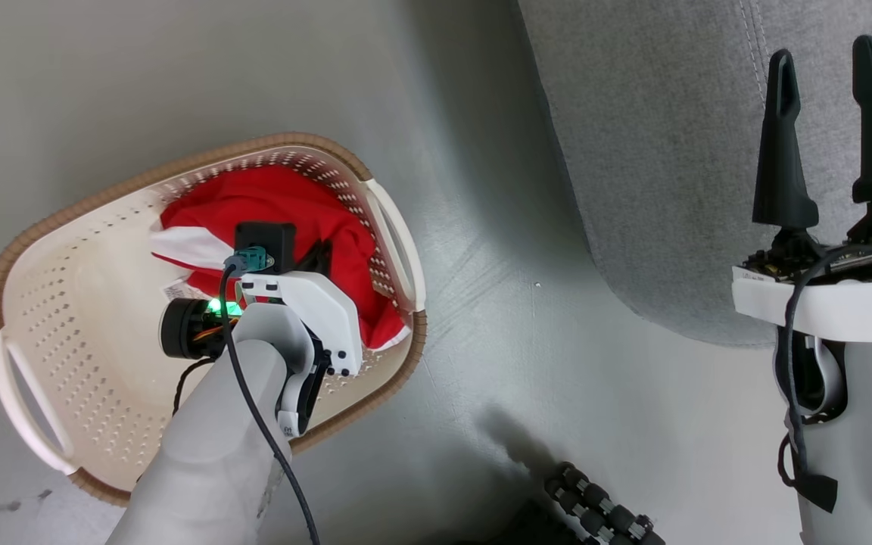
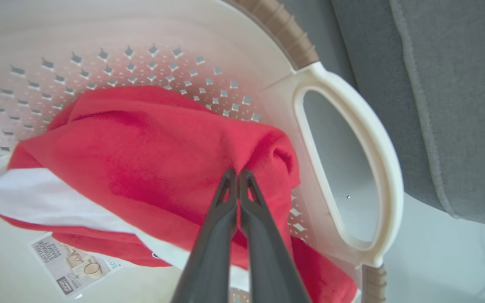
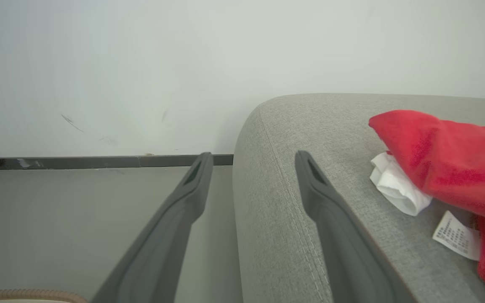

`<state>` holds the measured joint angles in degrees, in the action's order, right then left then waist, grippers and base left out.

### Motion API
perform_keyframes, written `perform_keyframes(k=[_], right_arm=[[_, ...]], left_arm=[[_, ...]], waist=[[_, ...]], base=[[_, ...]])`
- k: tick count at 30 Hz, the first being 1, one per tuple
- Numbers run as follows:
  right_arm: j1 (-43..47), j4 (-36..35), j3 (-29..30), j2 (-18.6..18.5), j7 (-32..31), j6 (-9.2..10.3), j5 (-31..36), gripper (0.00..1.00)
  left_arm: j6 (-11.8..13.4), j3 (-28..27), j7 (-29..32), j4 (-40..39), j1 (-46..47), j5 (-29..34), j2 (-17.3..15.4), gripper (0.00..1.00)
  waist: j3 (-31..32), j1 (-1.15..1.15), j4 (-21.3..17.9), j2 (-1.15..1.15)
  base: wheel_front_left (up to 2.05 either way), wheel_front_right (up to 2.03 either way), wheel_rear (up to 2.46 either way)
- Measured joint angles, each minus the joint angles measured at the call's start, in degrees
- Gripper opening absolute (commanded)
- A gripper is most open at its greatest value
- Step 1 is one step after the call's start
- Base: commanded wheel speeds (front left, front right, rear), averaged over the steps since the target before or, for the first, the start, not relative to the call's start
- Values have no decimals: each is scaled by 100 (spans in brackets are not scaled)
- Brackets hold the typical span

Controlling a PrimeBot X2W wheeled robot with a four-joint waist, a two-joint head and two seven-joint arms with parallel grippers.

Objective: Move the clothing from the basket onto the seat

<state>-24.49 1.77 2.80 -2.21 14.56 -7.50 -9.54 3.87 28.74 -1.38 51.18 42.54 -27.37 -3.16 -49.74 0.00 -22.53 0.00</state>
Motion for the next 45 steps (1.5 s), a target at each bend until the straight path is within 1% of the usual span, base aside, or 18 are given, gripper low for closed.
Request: perform_keyframes(k=[11,20,25,36,45], right_arm=[[-151,2,-79,-2,4,0,248,100],[-148,93,-8,-7,4,0,420,100],[-141,138,11,-13,4,0,630,100],[-116,229,59,-55,4,0,985,100],[68,301,238,-158,4,1,1059,100]], left_arm=[[-54,-10,-458,-110,-5,47,-1,0],[-237,-4,-848,-311,-226,36,-4,0],[-270,-54,-1035,-433,-452,-16,-19,0],[-302,-116,-1228,-900,-865,-11,-96,0],[-312,-172,-1276,-1407,-1290,-9,-144,0]], waist=[[262,0,293,0],[593,0,548,0],[800,0,698,0],[1307,0,1043,0],[1770,0,1323,0]], base=[[0,0,0],[0,0,0],[0,0,0],[0,0,0],[0,0,0]])
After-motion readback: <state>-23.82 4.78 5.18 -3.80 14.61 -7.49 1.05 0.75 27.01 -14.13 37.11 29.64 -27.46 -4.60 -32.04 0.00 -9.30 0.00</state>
